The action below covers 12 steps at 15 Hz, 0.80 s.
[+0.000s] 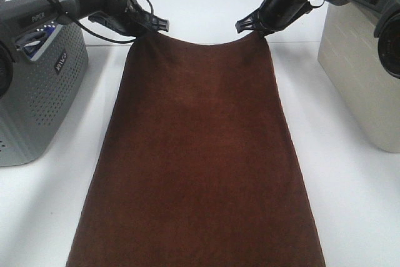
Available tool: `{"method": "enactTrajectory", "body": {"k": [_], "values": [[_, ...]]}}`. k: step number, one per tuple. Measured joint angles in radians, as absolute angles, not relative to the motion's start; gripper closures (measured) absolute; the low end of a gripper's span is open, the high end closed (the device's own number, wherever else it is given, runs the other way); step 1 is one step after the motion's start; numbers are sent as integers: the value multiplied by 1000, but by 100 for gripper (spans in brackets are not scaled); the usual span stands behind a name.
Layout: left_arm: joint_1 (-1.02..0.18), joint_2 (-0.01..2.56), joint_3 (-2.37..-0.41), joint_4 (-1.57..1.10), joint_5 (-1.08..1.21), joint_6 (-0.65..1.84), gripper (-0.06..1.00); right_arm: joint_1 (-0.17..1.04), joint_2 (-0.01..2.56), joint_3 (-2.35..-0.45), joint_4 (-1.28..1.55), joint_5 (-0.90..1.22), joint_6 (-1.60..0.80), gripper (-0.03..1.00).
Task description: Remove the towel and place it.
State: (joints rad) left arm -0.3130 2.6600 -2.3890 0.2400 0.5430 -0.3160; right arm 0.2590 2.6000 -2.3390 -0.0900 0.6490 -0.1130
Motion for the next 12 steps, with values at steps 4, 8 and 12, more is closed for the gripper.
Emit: {"method": "enactTrajectory", "body": {"k": [4, 8, 12], "values": [[-301, 2663, -2389, 264, 395, -365, 94, 259, 2603, -2339, -133, 538, -113, 97], [-290, 2697, -2389, 299, 356, -380, 94, 259, 2643, -2339, -164, 488, -113, 97], [-290, 2712, -2389, 306, 263, -380, 94, 259, 2661, -2339, -184, 425, -113, 97]]}}
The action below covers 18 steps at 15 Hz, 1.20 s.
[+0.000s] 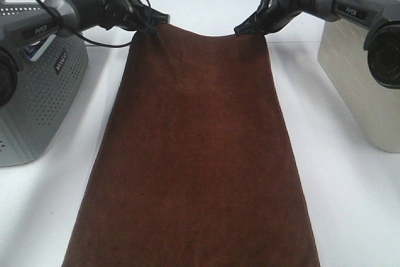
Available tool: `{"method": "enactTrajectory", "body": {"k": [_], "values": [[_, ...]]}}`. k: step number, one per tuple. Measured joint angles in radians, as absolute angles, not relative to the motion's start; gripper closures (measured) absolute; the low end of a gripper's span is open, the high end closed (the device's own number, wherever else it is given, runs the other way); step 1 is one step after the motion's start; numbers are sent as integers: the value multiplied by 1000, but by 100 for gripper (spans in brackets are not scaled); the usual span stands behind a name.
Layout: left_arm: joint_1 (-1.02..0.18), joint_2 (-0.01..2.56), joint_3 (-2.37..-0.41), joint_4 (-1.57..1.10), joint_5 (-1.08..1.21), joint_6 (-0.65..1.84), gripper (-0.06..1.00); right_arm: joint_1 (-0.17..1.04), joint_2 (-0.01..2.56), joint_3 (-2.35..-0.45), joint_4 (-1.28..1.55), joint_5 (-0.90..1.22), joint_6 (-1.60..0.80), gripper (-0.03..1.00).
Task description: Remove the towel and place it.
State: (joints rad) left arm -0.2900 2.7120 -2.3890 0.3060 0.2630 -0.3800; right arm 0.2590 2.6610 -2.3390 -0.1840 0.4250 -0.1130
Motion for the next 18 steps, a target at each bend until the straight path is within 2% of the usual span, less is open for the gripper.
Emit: {"method": "enactTrajectory", "body": {"k": [5, 11, 13, 14, 16, 18], "values": [[-260, 2712, -2389, 314, 146, -426, 94, 258, 2661, -2339, -187, 327, -113, 97], [-248, 2746, -2389, 334, 107, -431, 92, 258, 2661, -2339, -189, 287, -113, 96], [-248, 2746, -2389, 340, 101, -431, 82, 258, 2661, -2339, -190, 284, -113, 83], [-248, 2746, -2389, 340, 98, -431, 73, 258, 2661, -2339, -190, 282, -113, 77], [-248, 2746, -2389, 340, 98, -431, 55, 258, 2661, -2339, -192, 282, -113, 51], [-248, 2746, -2389, 340, 94, -431, 36, 258, 2661, -2339, -192, 282, -113, 37]]}}
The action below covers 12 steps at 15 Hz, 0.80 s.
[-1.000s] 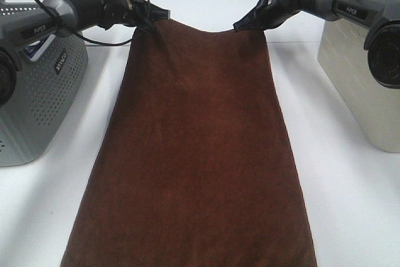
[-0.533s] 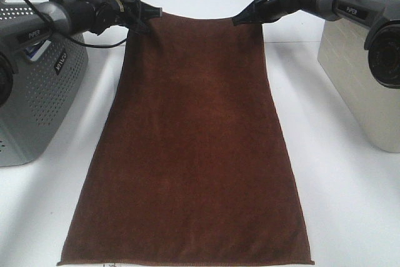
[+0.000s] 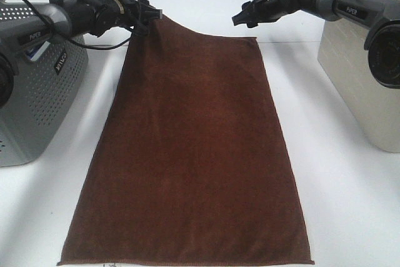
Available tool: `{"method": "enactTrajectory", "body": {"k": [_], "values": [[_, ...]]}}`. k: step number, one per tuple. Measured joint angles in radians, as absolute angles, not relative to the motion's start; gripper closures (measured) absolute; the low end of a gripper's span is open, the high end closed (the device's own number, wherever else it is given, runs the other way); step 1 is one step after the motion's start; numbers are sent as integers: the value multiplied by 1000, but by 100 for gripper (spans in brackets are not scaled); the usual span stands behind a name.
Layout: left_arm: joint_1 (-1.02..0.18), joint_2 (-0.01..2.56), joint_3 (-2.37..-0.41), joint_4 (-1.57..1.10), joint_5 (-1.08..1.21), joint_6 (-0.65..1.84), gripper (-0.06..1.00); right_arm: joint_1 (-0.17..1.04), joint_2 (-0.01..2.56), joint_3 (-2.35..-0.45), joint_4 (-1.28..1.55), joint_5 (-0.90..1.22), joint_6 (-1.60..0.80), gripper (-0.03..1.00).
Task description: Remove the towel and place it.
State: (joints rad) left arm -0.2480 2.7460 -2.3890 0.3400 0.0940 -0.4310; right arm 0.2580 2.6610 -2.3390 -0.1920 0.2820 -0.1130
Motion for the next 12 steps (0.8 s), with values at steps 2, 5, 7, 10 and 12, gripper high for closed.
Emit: {"method": "enactTrajectory", "body": {"k": [2, 5, 7, 10, 12], "values": [[-248, 2746, -2389, 341, 94, -431, 26, 258, 2661, -2339, -192, 285, -113, 33], [-248, 2746, -2389, 342, 167, -431, 18, 258, 2661, -2339, -192, 325, -113, 33], [-248, 2746, -2389, 342, 204, -431, 10, 258, 2661, -2339, -192, 337, -113, 33], [-248, 2746, -2389, 342, 242, -431, 8, 258, 2661, -2339, -182, 341, -113, 33], [-248, 2747, -2389, 342, 262, -431, 8, 258, 2661, -2339, -180, 344, -113, 33]]}}
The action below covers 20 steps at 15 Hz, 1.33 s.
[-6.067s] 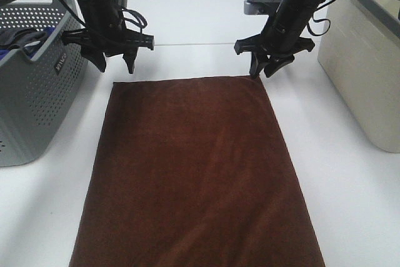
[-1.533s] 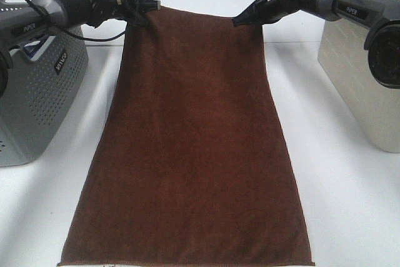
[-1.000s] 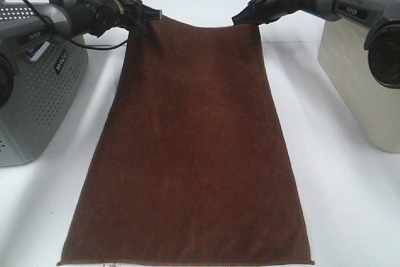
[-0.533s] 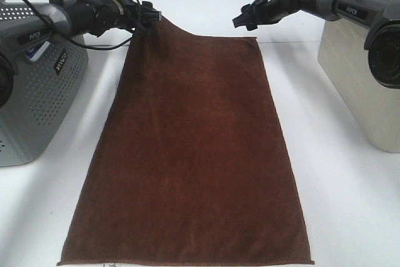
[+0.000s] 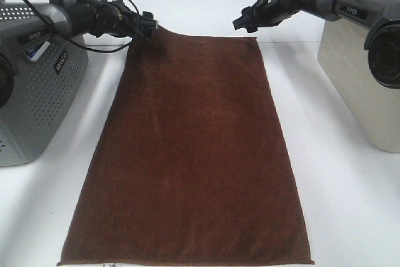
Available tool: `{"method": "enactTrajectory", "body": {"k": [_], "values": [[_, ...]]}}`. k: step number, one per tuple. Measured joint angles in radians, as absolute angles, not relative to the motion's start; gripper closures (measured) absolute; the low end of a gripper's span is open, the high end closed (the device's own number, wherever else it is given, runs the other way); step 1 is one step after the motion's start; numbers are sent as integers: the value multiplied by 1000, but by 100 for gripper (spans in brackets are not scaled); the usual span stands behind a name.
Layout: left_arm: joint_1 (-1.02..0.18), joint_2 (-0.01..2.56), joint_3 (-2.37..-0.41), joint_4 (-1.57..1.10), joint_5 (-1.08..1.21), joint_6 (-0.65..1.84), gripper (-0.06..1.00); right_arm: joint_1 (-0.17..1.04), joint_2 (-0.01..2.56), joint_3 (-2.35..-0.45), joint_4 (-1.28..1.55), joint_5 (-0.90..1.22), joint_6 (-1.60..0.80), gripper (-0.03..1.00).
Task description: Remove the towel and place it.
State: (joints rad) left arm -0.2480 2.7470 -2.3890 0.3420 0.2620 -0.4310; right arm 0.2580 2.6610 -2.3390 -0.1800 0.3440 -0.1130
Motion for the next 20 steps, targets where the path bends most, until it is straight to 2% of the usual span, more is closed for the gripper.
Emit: {"method": "enactTrajectory", "body": {"k": [5, 12, 20], "values": [[-248, 2770, -2389, 360, 331, -432, 12, 258, 2661, -2339, -160, 385, -113, 33], [-248, 2671, -2389, 360, 278, -433, 13, 258, 2613, -2339, -86, 454, -113, 33], [-332, 2478, -2389, 361, 411, -362, 13, 258, 2360, -2339, 8, 782, -113, 33]]}}
